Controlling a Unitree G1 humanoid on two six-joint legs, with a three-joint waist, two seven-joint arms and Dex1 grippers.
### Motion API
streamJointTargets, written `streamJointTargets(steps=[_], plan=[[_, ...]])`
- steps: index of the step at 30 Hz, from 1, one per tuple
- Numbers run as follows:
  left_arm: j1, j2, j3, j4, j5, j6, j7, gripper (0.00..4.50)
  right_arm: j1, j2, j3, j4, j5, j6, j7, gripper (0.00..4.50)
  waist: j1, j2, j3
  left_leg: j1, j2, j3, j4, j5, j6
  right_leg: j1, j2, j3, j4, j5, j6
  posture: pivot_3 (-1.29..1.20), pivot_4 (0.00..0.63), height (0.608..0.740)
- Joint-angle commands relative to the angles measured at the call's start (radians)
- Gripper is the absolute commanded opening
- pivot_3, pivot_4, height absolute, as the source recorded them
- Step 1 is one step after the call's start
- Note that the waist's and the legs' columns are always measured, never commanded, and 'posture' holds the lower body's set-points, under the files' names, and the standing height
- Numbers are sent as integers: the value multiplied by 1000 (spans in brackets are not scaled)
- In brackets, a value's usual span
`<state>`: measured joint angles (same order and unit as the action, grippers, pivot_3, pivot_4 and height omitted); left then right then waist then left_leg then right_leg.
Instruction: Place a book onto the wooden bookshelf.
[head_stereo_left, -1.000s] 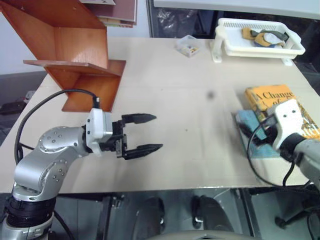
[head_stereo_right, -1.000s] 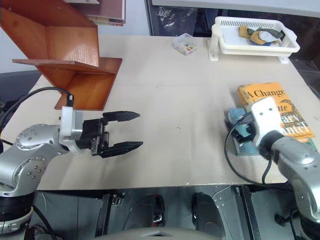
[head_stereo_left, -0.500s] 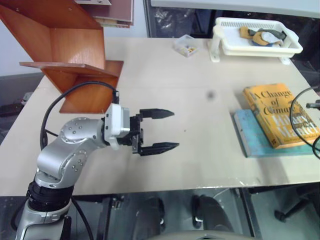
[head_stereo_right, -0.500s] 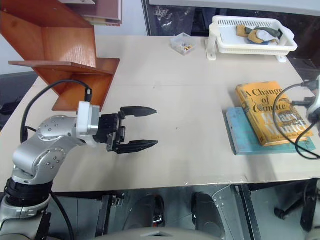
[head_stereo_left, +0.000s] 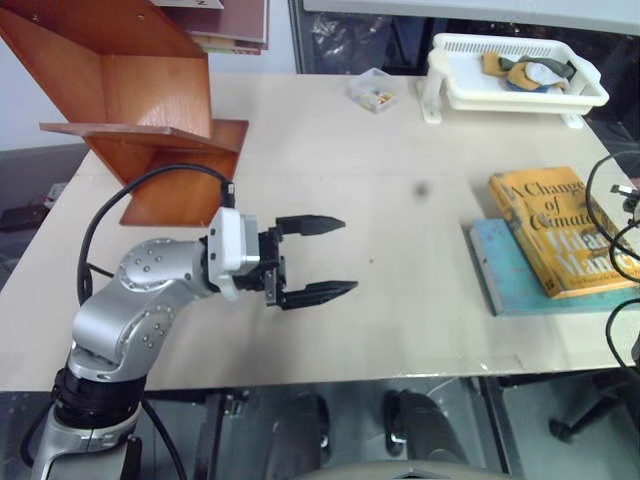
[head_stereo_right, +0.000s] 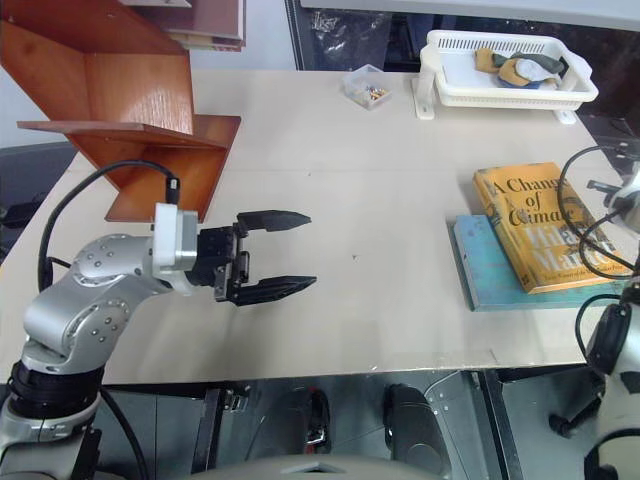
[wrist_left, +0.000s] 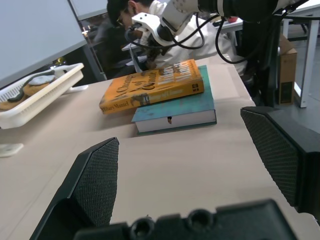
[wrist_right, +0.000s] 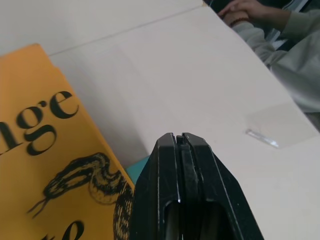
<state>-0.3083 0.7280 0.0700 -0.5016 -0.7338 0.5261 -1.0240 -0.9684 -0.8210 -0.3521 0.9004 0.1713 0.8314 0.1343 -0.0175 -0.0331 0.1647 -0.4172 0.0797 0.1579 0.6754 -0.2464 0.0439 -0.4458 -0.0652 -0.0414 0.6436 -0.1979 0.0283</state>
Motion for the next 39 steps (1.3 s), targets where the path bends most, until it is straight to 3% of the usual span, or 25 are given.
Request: streamJointTargets(steps=[1,9,21,30,38,39], plan=[[9,15,31,-48,-21,2,13,4500,-52,-32,8,81,-13,-47,25,95,-1,0,0,0,0,0,0,0,0,0,0,0,0,0,0,0,150,740],[18,19,47,-54,-51,13,25,4500,-20,-16,28,5,26,99,143,95,-1,2,0,0,0,0,0,0,0,0,0,0,0,0,0,0,150,740],[1,13,44,-8,-56,5,12,4500,192,84,-53,-506,140,418,126,95,1,4,-1,0,1,0,0,0,0,0,0,0,0,0,0,0,150,740],[13,12,39,-5,-47,1,11,4500,265,135,-79,-668,164,466,113,95,2,4,-1,0,1,0,0,0,0,0,0,0,0,0,0,0,150,740],[-3,-35,11,21,-39,71,134,4500,443,69,-105,-887,150,376,149,95,12,5,-1,0,0,0,0,0,0,0,0,-1,0,0,0,0,150,740],[-16,-47,2,30,-44,90,149,4500,481,67,-129,-948,157,382,148,630,12,5,-1,-1,0,-1,0,0,0,0,0,-1,0,0,0,0,150,740]])
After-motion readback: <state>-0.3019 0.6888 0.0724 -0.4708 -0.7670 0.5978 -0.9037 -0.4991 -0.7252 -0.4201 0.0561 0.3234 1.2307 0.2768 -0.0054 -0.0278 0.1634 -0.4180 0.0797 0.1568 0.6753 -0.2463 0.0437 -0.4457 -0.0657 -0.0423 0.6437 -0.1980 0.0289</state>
